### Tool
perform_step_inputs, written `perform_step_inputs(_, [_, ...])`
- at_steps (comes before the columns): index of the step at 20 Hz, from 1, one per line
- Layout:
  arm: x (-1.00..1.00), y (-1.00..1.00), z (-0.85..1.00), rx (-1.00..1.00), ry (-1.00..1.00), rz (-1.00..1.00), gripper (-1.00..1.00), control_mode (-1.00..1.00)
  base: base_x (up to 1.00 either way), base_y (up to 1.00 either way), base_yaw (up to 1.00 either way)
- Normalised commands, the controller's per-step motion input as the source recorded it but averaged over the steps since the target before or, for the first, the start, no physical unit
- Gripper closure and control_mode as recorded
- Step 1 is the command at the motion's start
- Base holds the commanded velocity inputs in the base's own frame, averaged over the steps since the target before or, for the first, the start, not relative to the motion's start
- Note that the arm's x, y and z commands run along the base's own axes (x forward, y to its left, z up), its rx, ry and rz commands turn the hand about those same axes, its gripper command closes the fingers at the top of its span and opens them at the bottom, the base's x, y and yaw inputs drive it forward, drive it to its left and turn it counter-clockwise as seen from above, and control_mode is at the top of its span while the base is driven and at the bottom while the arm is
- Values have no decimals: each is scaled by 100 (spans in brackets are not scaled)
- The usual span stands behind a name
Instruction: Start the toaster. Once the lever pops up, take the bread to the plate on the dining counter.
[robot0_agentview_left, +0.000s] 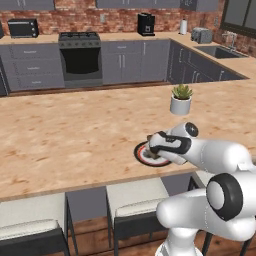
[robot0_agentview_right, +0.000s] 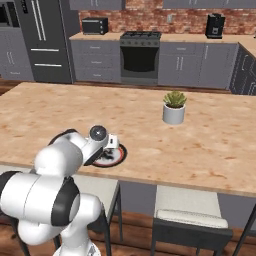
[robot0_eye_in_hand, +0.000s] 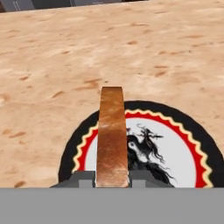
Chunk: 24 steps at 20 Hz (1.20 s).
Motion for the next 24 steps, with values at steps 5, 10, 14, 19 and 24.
perform_step_inputs(5, [14,0,-18,0,0,0,100,-100,0,0,0])
perform_step_inputs(10, [7,0,-16,0,0,0,100,-100,0,0,0])
perform_step_inputs(14, [1,0,-15,0,0,0,100,-100,0,0,0])
perform_step_inputs(19, [0,0,-2,0,0,0,100,-100,0,0,0])
perform_step_inputs(24, [-5,0,0,0,0,0,-100,-100,0,0,0])
